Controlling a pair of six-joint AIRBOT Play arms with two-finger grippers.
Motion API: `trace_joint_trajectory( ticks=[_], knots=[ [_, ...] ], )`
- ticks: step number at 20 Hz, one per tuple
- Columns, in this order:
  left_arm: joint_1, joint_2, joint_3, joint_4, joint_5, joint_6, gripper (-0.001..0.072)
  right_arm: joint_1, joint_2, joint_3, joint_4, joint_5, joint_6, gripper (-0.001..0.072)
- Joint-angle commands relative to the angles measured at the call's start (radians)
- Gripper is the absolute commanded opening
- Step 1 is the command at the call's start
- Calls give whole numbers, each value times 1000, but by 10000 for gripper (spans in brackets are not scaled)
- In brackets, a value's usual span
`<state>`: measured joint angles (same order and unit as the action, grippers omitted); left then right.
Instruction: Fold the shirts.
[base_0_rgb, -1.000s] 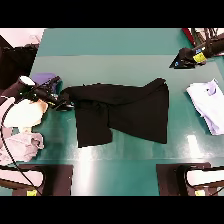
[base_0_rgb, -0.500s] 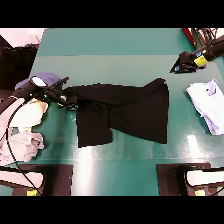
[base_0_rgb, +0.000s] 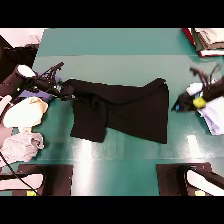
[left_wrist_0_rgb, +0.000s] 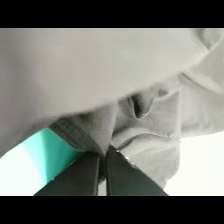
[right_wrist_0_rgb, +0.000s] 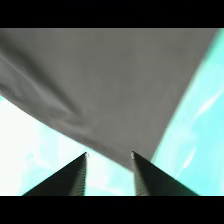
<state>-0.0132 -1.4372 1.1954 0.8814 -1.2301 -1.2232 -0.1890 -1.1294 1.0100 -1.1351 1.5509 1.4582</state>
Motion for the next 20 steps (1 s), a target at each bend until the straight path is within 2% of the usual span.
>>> trace_joint_trajectory(
  ticks=[1, 3, 5, 7, 9, 12, 17, 19, 20],
  knots=[
    [-1, 20, 7, 2, -18, 0, 26, -70, 149, -344, 11, -82, -2, 563],
    [-1, 20, 8, 1, -19, 0, 26, -114, 208, -471, 19, -124, -2, 567],
    [-1, 20, 8, 1, -20, 0, 26, -134, 253, -548, 18, -161, -2, 497],
    [-1, 20, 8, 1, -20, 0, 26, -139, 286, -600, 21, -198, -2, 496],
    [-1, 20, 8, 1, -21, 0, 26, -139, 297, -637, 76, -232, -3, 436],
    [-1, 20, 8, 1, -31, 0, 26, -122, 269, -654, 139, -276, -13, 436],
    [0, 20, 8, 1, -47, 0, 26, -40, 171, -654, 148, -351, -12, 425],
    [0, 20, 8, 2, -58, 0, 26, -30, 154, -654, 146, -365, -12, 233],
    [-1, 20, 8, 2, -62, 0, 26, -30, 154, -654, 146, -371, -12, 192]
  ],
)
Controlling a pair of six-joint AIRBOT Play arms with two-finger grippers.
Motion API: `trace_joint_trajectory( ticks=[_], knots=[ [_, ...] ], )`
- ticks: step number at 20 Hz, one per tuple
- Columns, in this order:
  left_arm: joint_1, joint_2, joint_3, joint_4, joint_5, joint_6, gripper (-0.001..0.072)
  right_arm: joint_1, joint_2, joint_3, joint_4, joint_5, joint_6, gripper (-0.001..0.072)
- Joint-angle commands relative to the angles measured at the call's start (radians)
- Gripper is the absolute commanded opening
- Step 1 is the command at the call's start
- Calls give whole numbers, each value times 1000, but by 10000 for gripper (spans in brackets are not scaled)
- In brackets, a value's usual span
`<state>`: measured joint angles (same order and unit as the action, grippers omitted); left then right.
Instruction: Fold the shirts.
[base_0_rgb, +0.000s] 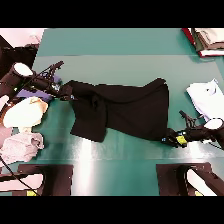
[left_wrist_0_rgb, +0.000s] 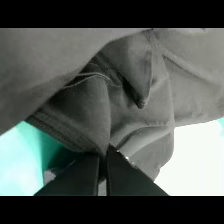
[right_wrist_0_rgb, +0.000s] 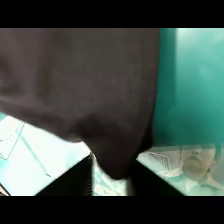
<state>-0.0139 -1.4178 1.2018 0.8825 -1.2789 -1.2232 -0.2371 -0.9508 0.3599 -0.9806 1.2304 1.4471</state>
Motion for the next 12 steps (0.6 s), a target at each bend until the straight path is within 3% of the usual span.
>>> trace_joint_trajectory(
  ticks=[1, 4, 8, 12],
  knots=[
    [0, 1, 1, 0, -13, 0, 26, 18, -17, -4, -9, -56, -1, 186],
    [0, 1, 1, 0, -12, 0, 26, 18, 55, -4, -10, -88, -1, 14],
    [0, 1, 1, 0, -14, 0, 26, -9, 166, -4, -14, -74, 0, 13],
    [0, 30, 28, 0, -49, 0, 25, -105, 270, 77, -9, 44, 0, 13]
  ],
)
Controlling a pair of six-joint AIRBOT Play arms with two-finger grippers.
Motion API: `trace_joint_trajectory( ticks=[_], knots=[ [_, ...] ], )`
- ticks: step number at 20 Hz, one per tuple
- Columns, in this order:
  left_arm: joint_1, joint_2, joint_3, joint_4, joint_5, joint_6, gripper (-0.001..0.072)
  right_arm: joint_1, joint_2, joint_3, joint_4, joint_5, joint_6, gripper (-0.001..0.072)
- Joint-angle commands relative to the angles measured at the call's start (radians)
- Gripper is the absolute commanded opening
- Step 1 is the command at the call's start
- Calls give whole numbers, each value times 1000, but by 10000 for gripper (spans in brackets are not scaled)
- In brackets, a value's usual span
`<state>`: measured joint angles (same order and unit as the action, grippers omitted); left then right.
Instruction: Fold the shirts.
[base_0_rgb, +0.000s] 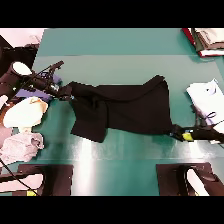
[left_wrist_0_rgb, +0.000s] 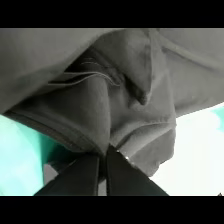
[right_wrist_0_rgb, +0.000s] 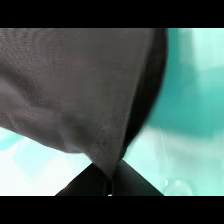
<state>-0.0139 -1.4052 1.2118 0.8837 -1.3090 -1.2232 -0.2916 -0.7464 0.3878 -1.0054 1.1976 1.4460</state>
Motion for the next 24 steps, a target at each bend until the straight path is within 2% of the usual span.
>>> trace_joint_trajectory(
  ticks=[1, 4, 7, 11, 13, 16, 19, 21, 24],
  knots=[
    [0, 36, 49, -2, -35, -8, 25, -76, 87, 107, 17, 108, 1, 12],
    [0, 95, 222, -24, -121, -39, 26, -116, 113, 316, 20, 161, 1, 12],
    [0, 138, 456, -117, -185, -45, 25, -116, 67, 572, 45, 172, 1, 12],
    [0, 169, 820, -178, -159, -88, 26, -116, -51, 971, 95, 164, 0, 12],
    [0, 192, 963, -177, -82, -111, 25, -116, -105, 1187, 93, 164, 0, 12],
    [0, 316, 975, -150, 146, -134, 25, -116, -164, 1495, 89, 169, 0, 12],
    [0, 442, 975, -125, 309, -134, 25, -116, -194, 1733, 68, 175, 14, 12],
    [0, 521, 975, -113, 393, -130, 25, -117, -171, 1787, 23, 155, 19, 12],
    [0, 590, 977, 0, 431, -132, 25, -117, -74, 1682, -87, 90, 20, 11]
  ],
)
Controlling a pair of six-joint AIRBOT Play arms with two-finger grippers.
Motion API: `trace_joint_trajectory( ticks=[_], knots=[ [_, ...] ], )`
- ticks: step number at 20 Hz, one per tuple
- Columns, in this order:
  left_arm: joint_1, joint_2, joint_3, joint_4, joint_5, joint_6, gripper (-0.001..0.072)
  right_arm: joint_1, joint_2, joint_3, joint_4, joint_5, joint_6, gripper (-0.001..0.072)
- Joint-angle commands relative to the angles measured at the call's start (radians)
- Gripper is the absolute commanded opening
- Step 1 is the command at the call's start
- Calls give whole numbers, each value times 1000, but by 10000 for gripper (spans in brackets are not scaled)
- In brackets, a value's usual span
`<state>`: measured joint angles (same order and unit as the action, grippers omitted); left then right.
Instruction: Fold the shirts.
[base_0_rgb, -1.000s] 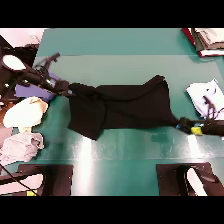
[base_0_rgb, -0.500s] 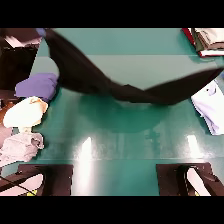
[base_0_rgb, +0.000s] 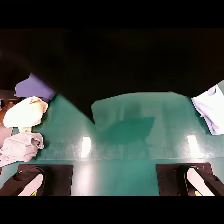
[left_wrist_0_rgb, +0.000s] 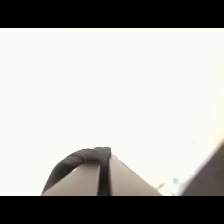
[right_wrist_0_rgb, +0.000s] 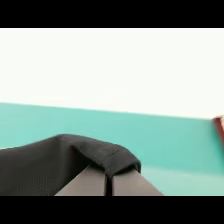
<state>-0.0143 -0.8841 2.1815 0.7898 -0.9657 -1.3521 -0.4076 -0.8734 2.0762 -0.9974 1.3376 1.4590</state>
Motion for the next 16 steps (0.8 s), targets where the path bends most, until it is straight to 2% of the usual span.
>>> trace_joint_trajectory(
  ticks=[1, 3, 5, 8, 11, 14, 16],
  knots=[
    [1, 68, 5, 134, 63, -18, 25, 0, 80, -51, -132, -60, 13, 10],
    [1, 64, -70, 201, -3, -80, 24, 0, 100, -115, -185, -45, 29, 10],
    [1, 38, -206, 234, -68, -114, 25, -1, 45, -101, -180, 37, 45, 10],
    [0, -66, -374, 235, -240, -115, 25, 0, -131, 3, -177, 253, 70, 11],
    [1, -236, -462, 237, -365, -114, 26, 3, -293, -47, -173, 379, 119, 10],
    [1, -418, -480, 236, -379, -108, 26, 3, -436, -224, -174, 422, 130, 11],
    [1, -530, -480, 235, -318, -107, 26, 3, -516, -323, -175, 334, 113, 11]
  ],
)
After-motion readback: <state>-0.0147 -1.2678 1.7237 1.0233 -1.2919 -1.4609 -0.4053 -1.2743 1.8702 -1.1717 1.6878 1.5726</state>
